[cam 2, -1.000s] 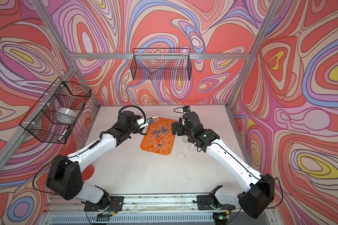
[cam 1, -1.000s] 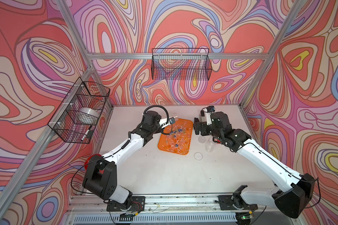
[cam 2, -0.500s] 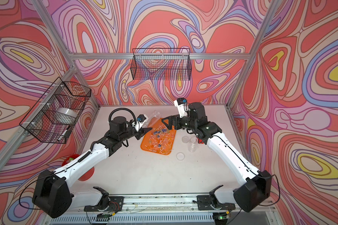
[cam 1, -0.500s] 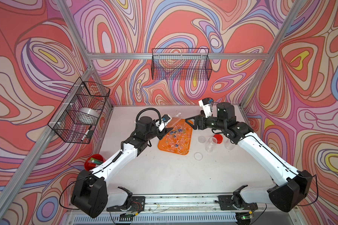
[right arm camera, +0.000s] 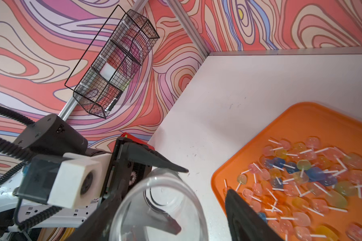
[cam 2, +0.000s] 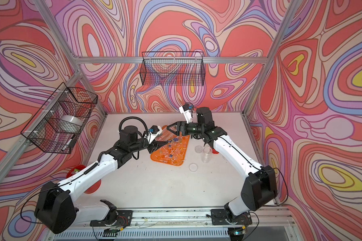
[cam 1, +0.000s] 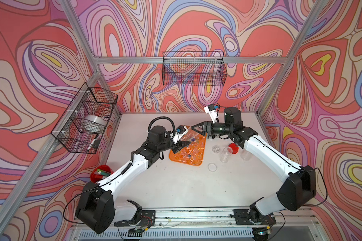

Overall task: Pour the candies out of the jar
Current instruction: Place the jar at the center of the board.

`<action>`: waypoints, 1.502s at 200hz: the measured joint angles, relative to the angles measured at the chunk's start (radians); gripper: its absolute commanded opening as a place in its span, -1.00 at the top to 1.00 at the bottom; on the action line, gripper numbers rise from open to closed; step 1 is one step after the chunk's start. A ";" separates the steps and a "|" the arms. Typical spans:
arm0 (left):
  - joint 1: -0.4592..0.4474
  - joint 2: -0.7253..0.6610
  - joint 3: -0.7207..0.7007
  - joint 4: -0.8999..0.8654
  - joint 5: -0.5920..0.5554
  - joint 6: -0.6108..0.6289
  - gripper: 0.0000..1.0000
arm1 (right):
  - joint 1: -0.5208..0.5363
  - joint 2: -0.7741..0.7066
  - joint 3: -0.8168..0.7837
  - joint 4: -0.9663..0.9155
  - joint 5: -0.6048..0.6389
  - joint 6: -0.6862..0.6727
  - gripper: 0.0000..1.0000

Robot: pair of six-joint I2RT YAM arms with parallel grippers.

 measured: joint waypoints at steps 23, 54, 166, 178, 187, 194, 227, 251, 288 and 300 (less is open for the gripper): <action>-0.002 0.002 0.000 -0.004 0.003 0.001 1.00 | 0.000 0.006 0.000 0.030 -0.019 0.027 -0.19; -0.002 0.002 0.000 -0.005 0.003 0.001 1.00 | 0.000 0.006 -0.001 0.042 -0.027 0.040 -0.09; -0.002 0.002 0.006 -0.016 -0.020 -0.012 0.76 | 0.034 0.006 -0.002 -0.019 0.032 0.018 0.08; -0.002 0.002 0.007 -0.021 -0.020 -0.017 0.22 | 0.034 0.006 -0.002 -0.021 0.032 0.017 0.15; -0.002 0.002 0.008 -0.022 -0.019 -0.018 -0.34 | 0.034 0.006 -0.002 -0.023 0.032 0.017 0.15; -0.002 0.002 0.008 -0.022 -0.019 -0.019 -0.91 | 0.034 0.006 -0.002 -0.023 0.033 0.017 0.15; -0.003 0.002 0.010 -0.025 -0.032 -0.046 -1.00 | 0.035 0.006 -0.001 -0.062 0.089 0.003 0.15; -0.003 -0.024 -0.011 -0.035 -0.059 -0.067 -1.00 | 0.035 0.006 0.001 -0.134 0.189 -0.032 0.15; 0.013 -0.109 -0.127 -0.018 -0.159 -0.117 -1.00 | 0.035 0.003 -0.008 -0.256 0.397 -0.067 0.18; 0.027 -0.097 -0.142 -0.002 -0.206 -0.153 -1.00 | 0.035 0.000 -0.026 -0.282 0.461 -0.072 0.20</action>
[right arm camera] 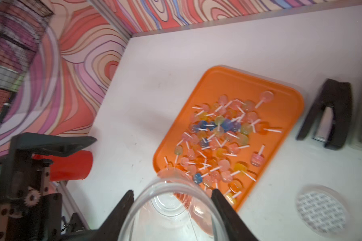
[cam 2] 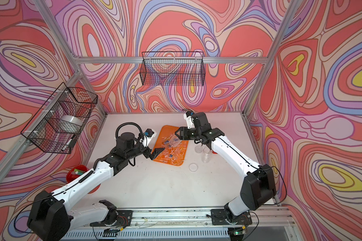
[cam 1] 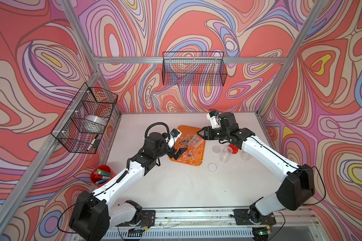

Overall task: Pour the candies out of the jar
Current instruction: Place the jar at the center of the board.

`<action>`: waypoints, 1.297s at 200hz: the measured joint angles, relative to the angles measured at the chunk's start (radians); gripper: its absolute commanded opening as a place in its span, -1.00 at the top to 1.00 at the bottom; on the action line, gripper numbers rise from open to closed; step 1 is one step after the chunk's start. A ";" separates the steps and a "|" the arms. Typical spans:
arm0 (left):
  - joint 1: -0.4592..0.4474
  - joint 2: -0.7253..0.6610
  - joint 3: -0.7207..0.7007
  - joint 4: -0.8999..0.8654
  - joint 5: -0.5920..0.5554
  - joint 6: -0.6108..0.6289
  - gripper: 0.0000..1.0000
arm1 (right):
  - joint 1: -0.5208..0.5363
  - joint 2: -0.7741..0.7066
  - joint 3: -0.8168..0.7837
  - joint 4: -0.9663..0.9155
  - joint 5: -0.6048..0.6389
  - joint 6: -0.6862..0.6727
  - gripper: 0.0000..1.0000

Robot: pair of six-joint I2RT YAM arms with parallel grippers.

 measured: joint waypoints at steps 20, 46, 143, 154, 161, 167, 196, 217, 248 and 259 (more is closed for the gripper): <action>0.035 0.064 0.015 0.008 -0.045 -0.074 -0.99 | 0.000 -0.001 -0.038 -0.043 0.092 -0.005 0.22; 0.105 0.119 0.036 0.010 -0.073 -0.179 -1.00 | 0.002 -0.001 -0.094 -0.072 0.190 -0.007 0.22; 0.139 0.086 0.034 0.063 -0.188 -0.280 -1.00 | 0.079 0.028 -0.191 -0.081 0.411 -0.005 0.23; 0.139 0.086 0.034 0.063 -0.190 -0.282 -1.00 | 0.089 0.034 -0.197 -0.074 0.431 -0.005 0.21; 0.139 0.086 0.034 0.063 -0.192 -0.284 -1.00 | 0.094 0.037 -0.204 -0.070 0.443 -0.002 0.21; 0.139 0.086 0.034 0.064 -0.192 -0.285 -1.00 | 0.098 0.038 -0.212 -0.067 0.451 -0.001 0.21; 0.139 0.086 0.034 0.064 -0.192 -0.288 -1.00 | 0.100 0.039 -0.255 -0.038 0.478 0.010 0.20; 0.139 0.086 0.034 0.064 -0.192 -0.288 -1.00 | 0.101 0.039 -0.264 -0.017 0.488 0.016 0.17; 0.139 0.086 0.034 0.065 -0.192 -0.288 -1.00 | 0.105 0.038 -0.282 0.008 0.497 0.029 0.14; 0.139 0.086 0.034 0.064 -0.192 -0.288 -1.00 | 0.105 0.038 -0.287 0.021 0.500 0.032 0.13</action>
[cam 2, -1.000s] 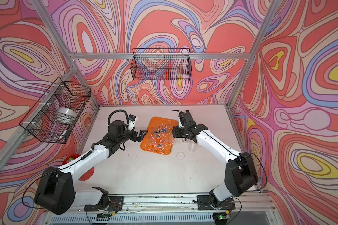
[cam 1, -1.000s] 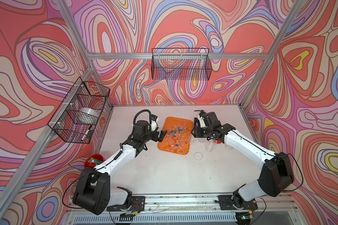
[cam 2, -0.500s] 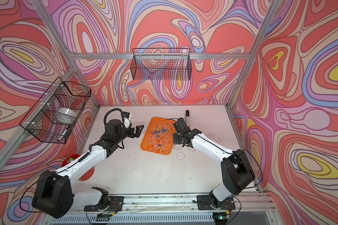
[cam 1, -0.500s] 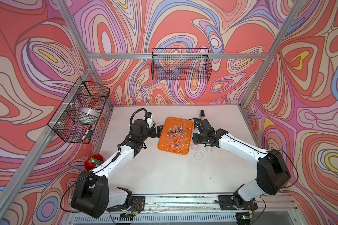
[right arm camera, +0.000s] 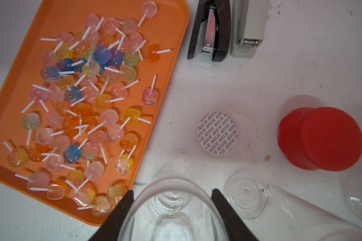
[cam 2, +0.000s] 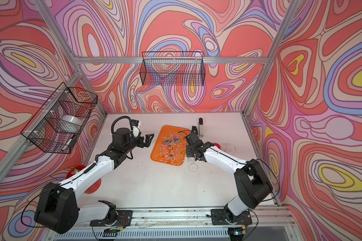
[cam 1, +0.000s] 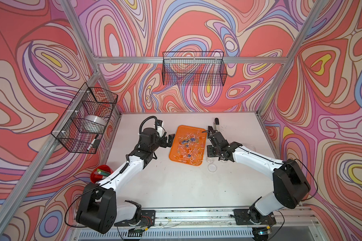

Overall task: Pour the candies out of the jar
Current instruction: Place the jar at the center of the board, then reset both arms

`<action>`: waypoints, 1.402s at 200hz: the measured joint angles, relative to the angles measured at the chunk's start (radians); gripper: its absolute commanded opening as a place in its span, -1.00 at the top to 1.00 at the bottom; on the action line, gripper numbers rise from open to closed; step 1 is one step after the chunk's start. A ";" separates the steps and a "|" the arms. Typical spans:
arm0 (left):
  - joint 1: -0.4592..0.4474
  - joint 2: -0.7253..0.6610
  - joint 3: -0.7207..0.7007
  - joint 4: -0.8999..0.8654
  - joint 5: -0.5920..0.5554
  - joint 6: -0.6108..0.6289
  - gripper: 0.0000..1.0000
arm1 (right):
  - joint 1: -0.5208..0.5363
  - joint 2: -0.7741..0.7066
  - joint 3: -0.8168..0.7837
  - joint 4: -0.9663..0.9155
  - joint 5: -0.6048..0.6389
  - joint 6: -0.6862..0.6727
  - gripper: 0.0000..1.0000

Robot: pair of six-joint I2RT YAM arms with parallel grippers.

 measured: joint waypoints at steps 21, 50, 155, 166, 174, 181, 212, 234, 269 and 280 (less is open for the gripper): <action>0.000 0.000 -0.001 0.000 0.000 0.000 -1.00 | 0.000 0.000 -0.007 0.018 0.004 0.005 0.11; 0.000 -0.001 -0.002 0.000 0.000 0.000 -1.00 | 0.001 -0.002 -0.016 0.039 0.009 0.007 0.00; 0.000 -0.001 -0.003 0.000 -0.009 -0.002 -1.00 | 0.006 -0.078 -0.024 0.027 0.002 0.036 -0.86; 0.000 -0.002 -0.006 0.002 -0.019 0.001 -1.00 | 0.006 -0.105 -0.012 0.021 0.008 0.033 -0.93; 0.000 -0.002 -0.011 0.002 -0.025 0.002 -1.00 | 0.005 -0.125 -0.003 0.020 0.014 0.030 -0.96; 0.000 -0.002 -0.014 0.002 -0.031 0.005 -1.00 | 0.004 -0.143 0.008 0.017 0.021 0.027 -0.97; 0.000 -0.003 -0.030 0.017 -0.066 0.017 -1.00 | -0.032 -0.197 0.058 0.020 0.059 -0.017 -0.97; 0.000 -0.008 -0.052 0.032 -0.103 0.021 -1.00 | -0.125 -0.221 0.047 0.053 0.086 -0.068 -0.97; 0.004 -0.031 -0.091 0.053 -0.189 0.012 -1.00 | -0.317 -0.247 -0.100 0.215 0.125 -0.144 -0.96; 0.007 -0.040 -0.099 0.050 -0.220 -0.006 -1.00 | -0.369 -0.247 -0.154 0.257 0.124 -0.151 -0.97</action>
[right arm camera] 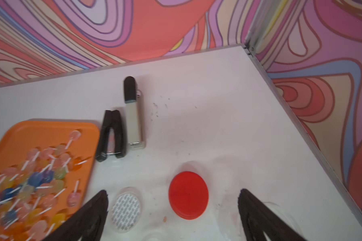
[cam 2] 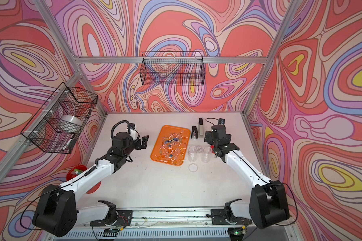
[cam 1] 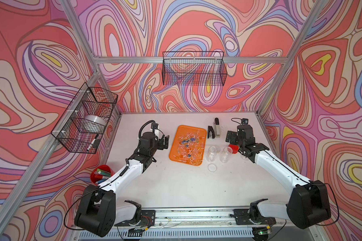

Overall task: Pour the candies out of the jar
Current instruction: Reset both arms

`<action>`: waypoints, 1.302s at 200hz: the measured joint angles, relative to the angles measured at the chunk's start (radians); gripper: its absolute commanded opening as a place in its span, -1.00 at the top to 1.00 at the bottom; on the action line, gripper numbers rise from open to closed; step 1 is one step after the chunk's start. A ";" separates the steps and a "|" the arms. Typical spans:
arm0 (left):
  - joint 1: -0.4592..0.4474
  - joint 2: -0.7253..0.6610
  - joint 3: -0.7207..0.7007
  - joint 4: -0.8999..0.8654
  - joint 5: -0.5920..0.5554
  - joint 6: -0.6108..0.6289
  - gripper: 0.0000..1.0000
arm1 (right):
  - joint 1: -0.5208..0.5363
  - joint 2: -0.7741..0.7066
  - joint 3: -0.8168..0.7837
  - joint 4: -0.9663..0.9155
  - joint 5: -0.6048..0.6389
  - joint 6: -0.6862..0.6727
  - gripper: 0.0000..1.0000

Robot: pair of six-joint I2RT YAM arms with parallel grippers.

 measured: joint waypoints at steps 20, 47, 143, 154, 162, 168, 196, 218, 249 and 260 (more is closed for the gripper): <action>0.008 -0.032 -0.026 -0.011 -0.052 -0.037 -1.00 | -0.075 0.001 -0.071 0.063 -0.017 -0.003 -0.97; 0.014 -0.097 -0.090 -0.032 -0.122 -0.058 -1.00 | -0.117 0.014 -0.141 0.191 -0.035 -0.014 -0.97; 0.113 -0.058 -0.177 0.003 -0.253 -0.038 -1.00 | -0.175 0.183 -0.319 0.753 -0.153 -0.116 -0.90; 0.116 -0.043 -0.195 0.043 -0.255 -0.031 -1.00 | -0.175 0.212 -0.319 0.806 -0.153 -0.133 -0.90; 0.118 -0.033 -0.211 0.068 -0.255 -0.022 -1.00 | -0.175 0.228 -0.319 0.838 -0.152 -0.143 -0.89; 0.120 -0.025 -0.225 0.089 -0.254 -0.013 -1.00 | -0.175 0.237 -0.320 0.857 -0.151 -0.150 -0.90; 0.121 0.022 -0.272 0.202 -0.246 0.044 -1.00 | -0.175 0.275 -0.372 1.023 -0.126 -0.174 -0.92; 0.121 0.048 -0.287 0.296 -0.243 0.092 -1.00 | -0.175 0.311 -0.380 1.111 -0.117 -0.184 -0.92; 0.122 0.078 -0.324 0.425 -0.229 0.151 -1.00 | -0.175 0.341 -0.380 1.174 -0.120 -0.193 -0.96; 0.124 0.094 -0.331 0.457 -0.222 0.163 -1.00 | -0.175 0.350 -0.380 1.192 -0.122 -0.195 -0.97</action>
